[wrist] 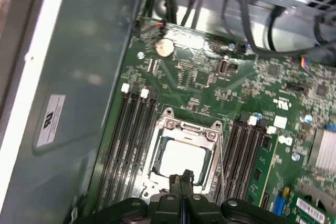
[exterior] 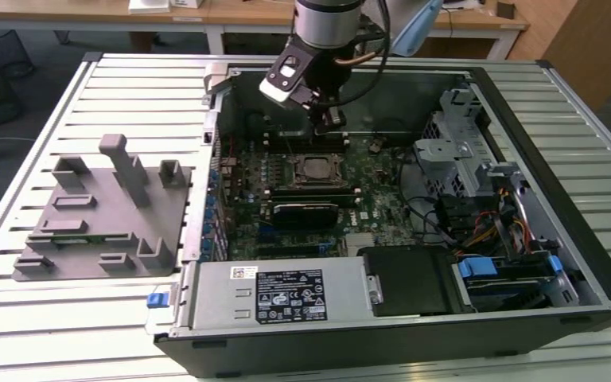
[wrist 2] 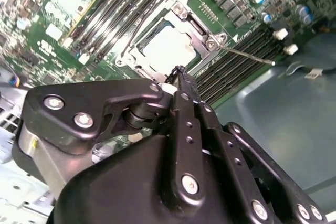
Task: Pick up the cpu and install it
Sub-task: 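Install the first cpu locking lever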
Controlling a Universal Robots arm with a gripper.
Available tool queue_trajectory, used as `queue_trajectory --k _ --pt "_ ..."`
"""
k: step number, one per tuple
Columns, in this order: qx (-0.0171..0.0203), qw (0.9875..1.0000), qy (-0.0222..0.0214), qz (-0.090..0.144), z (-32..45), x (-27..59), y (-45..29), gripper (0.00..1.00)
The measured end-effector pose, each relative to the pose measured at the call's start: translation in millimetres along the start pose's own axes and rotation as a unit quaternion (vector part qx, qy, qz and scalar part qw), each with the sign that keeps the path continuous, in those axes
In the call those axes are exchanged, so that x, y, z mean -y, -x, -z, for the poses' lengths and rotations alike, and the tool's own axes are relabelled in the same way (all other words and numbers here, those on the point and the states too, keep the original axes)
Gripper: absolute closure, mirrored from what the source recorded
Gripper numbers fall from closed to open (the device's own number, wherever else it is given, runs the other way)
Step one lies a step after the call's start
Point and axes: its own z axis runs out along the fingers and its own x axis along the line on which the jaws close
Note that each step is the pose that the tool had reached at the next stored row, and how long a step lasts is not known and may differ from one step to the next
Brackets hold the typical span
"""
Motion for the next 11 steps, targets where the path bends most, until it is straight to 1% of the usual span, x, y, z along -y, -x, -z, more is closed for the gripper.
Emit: queue_trajectory --k 3,9,11 --pt "-0.0001 0.9998 -0.0003 0.021 -0.5 0.0 -0.1 0.89" --pt "-0.0002 0.9993 -0.0006 0.037 -1.1 1.4 -0.5 0.89" --pt "-0.0005 0.9990 -0.0006 0.045 -1.1 1.7 -0.6 0.89"
